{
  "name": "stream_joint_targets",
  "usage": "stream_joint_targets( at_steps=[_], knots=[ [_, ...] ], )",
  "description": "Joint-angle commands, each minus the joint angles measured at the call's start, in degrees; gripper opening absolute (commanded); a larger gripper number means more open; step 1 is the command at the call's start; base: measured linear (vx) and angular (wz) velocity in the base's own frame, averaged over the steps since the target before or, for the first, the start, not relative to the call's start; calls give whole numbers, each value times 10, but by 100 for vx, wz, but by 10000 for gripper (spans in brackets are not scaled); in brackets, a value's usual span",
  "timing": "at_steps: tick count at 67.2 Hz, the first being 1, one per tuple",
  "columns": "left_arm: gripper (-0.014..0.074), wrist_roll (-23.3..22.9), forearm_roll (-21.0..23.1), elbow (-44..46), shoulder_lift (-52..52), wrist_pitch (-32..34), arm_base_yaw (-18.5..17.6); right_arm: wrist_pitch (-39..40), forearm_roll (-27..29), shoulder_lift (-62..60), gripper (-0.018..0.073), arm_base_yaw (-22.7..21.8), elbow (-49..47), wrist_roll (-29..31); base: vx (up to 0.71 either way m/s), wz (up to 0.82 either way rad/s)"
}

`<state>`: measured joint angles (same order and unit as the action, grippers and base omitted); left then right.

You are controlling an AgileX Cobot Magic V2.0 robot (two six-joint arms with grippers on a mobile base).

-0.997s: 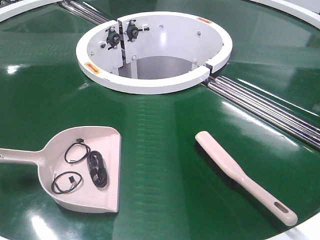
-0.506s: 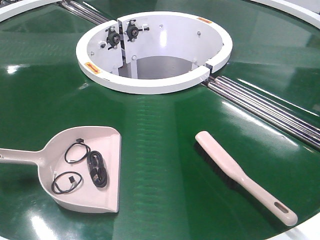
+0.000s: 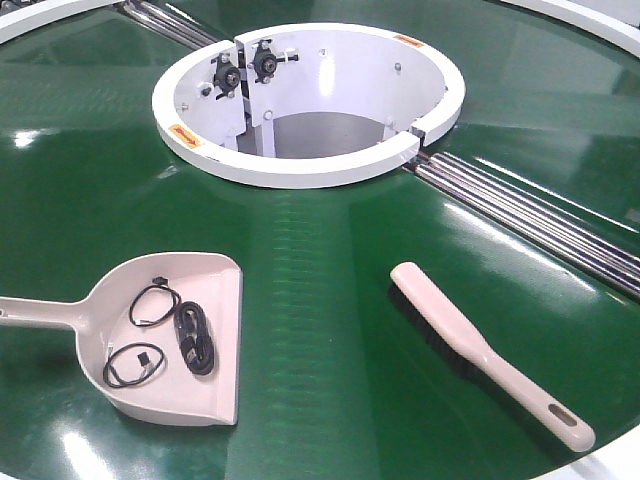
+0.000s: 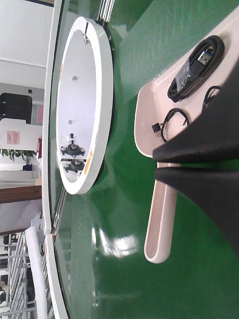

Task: Clean and inspect green conveyor with broom and dustpan

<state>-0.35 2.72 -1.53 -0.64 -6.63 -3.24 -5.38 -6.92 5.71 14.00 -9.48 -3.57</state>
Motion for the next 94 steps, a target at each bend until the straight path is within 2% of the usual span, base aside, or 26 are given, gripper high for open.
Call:
stream_joint_targets(
  at_steps=[1, 20, 30, 36, 45, 48, 94],
  knots=[
    [-7, -5, 4, -16, -9, 44, 0, 43, -3, 9, -10, -3, -19, 1, 0, 0],
    [-7, -5, 4, -16, -9, 44, 0, 43, -8, 8, -10, -7, -9, 5, 0, 0],
    [-7, -5, 4, -16, -9, 44, 0, 63, 3, 8, -10, -77, 50, 3, 0, 0],
    [-7, -5, 4, -16, -9, 44, 0, 96, 2, 8, -10, -99, 86, -2, 0, 0],
    [-7, -5, 4, -16, -9, 44, 0, 99, 3, -49, -10, -99, 118, -2, 0, 0],
    [-7, -5, 4, -16, -9, 44, 0, 78, 5, -75, -10, -99, 118, -3, 0, 0],
    [-6, -5, 4, -16, -8, 43, 0, 73, 10, -74, -10, -99, 118, 1, 0, 0]
  ],
)
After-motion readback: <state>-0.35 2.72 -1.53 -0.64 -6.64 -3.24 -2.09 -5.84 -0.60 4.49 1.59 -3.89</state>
